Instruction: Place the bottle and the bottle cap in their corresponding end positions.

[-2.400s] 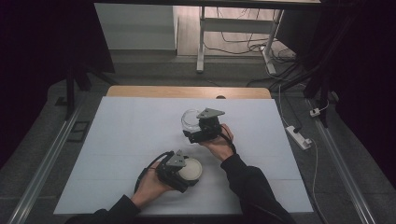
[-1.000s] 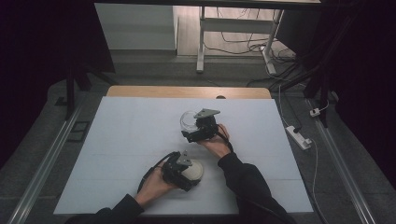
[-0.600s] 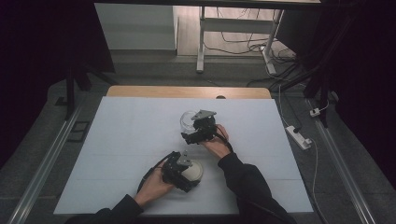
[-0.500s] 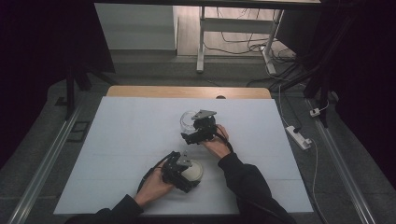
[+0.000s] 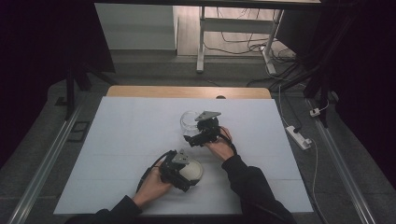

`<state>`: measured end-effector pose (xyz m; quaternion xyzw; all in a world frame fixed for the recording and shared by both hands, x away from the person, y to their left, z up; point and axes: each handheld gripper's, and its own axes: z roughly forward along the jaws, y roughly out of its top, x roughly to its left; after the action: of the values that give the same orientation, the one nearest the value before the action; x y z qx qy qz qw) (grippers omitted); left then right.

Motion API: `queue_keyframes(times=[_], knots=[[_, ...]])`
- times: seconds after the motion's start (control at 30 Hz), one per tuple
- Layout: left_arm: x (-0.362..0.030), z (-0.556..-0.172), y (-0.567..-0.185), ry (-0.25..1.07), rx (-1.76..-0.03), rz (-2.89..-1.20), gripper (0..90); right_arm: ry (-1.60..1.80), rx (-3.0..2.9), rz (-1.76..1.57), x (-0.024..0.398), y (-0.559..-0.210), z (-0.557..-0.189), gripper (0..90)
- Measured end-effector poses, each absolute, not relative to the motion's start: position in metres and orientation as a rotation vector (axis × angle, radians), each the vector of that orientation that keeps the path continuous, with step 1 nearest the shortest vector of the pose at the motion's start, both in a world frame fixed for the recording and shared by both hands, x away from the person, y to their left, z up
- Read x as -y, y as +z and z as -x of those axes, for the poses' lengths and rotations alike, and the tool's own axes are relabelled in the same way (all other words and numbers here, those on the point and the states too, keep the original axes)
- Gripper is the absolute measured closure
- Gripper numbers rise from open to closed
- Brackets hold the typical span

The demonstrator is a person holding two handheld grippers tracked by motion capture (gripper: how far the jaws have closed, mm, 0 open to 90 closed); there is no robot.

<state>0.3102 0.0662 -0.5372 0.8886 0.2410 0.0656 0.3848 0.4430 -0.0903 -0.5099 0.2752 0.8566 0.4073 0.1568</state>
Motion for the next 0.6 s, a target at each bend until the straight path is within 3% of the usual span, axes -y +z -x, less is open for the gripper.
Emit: queue_keyframes(times=[0.6], knots=[[-0.098, -0.300, -0.519, 0.116, -0.645, -2.170, 0.0, 1.176, -2.515, -0.810, 0.107, -0.507, -0.428, 0.0]])
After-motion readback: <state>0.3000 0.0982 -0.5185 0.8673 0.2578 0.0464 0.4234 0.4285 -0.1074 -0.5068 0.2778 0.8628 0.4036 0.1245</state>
